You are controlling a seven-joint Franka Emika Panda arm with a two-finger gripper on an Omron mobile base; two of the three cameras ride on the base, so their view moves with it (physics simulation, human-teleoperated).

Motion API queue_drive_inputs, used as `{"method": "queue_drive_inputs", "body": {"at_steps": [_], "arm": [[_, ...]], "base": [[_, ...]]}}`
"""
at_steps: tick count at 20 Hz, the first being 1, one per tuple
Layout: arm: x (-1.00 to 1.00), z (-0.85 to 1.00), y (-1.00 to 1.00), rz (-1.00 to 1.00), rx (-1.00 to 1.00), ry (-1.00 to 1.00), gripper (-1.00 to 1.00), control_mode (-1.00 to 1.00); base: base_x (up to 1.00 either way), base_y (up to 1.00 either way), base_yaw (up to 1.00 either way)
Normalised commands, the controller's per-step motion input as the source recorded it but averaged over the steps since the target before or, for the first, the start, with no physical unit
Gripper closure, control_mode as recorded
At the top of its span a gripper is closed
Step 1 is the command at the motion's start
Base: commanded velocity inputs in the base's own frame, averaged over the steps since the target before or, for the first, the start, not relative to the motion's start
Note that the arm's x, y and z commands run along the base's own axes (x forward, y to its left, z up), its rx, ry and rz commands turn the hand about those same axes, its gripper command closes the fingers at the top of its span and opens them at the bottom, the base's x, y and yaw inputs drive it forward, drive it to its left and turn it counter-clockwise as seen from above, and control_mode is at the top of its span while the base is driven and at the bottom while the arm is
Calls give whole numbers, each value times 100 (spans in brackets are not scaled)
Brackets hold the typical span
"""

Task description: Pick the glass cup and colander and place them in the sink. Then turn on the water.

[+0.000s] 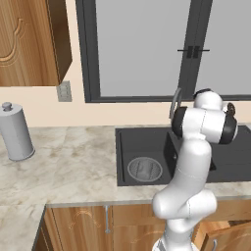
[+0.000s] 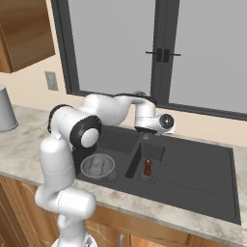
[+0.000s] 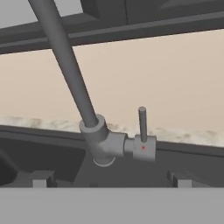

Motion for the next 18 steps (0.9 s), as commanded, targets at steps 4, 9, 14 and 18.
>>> {"method": "queue_drive_inputs", "body": {"at_steps": [4, 9, 14, 18], "arm": [[27, -7, 0, 0, 0, 0, -100, -100], [20, -5, 0, 0, 0, 0, -100, -100], [16, -9, 0, 0, 0, 0, -100, -100], [15, -13, 0, 0, 0, 0, -100, -100]], "base": [[0, 0, 0], [0, 0, 0], [0, 0, 0], [0, 0, 0]]}}
